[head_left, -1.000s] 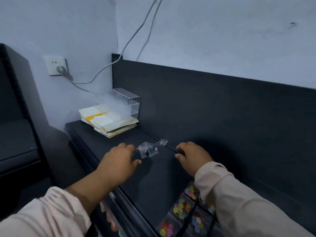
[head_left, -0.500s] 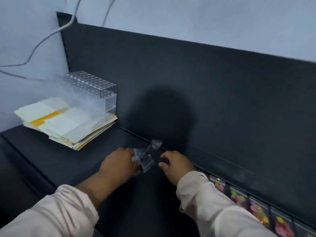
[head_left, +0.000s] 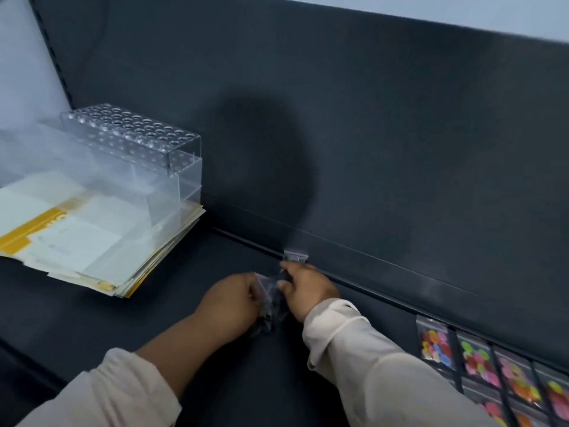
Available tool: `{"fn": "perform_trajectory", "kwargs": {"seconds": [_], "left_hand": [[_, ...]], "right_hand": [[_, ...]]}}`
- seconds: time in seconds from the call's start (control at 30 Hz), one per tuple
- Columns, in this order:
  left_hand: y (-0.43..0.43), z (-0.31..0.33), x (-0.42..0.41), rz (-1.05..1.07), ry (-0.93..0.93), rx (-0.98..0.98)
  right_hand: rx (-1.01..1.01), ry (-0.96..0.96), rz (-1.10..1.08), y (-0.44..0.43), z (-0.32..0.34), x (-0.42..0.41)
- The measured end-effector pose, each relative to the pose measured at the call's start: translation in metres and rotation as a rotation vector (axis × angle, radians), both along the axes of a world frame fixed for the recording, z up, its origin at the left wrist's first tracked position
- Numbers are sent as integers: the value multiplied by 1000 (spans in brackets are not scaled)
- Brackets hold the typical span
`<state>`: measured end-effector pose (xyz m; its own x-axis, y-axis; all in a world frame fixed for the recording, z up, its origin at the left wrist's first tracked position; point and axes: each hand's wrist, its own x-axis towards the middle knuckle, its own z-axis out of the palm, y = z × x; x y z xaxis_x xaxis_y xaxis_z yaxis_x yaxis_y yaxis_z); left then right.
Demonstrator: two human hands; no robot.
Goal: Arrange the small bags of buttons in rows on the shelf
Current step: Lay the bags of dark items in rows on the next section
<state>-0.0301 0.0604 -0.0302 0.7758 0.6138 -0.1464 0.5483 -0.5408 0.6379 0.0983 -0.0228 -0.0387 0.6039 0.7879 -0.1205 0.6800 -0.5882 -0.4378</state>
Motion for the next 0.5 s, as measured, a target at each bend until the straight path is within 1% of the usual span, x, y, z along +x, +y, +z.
{"fn": "perform_trajectory", "kwargs": {"seconds": [0.07,0.17,0.23,0.3,0.37,0.43,0.5], "left_hand": [[7,0,2,9,-8,-50],[14,1,2,29,31,-78],[16,1,4,79,-1,-138],[14,3,4,145,-98,-273],[11,9,6,198,-202,-449],[11,16,8,239,-280,-598],[3,27,13,240,-298,-723]], "right_hand": [[-65,12,38,4,2,1],[-76,-12,34,4,5,0],[-19,-24,-10,-1,4,1],[90,15,-96,-5,2,0],[232,172,-232,-11,6,-1],[395,423,-372,-16,15,-1],[502,673,-495,-30,29,0]]}}
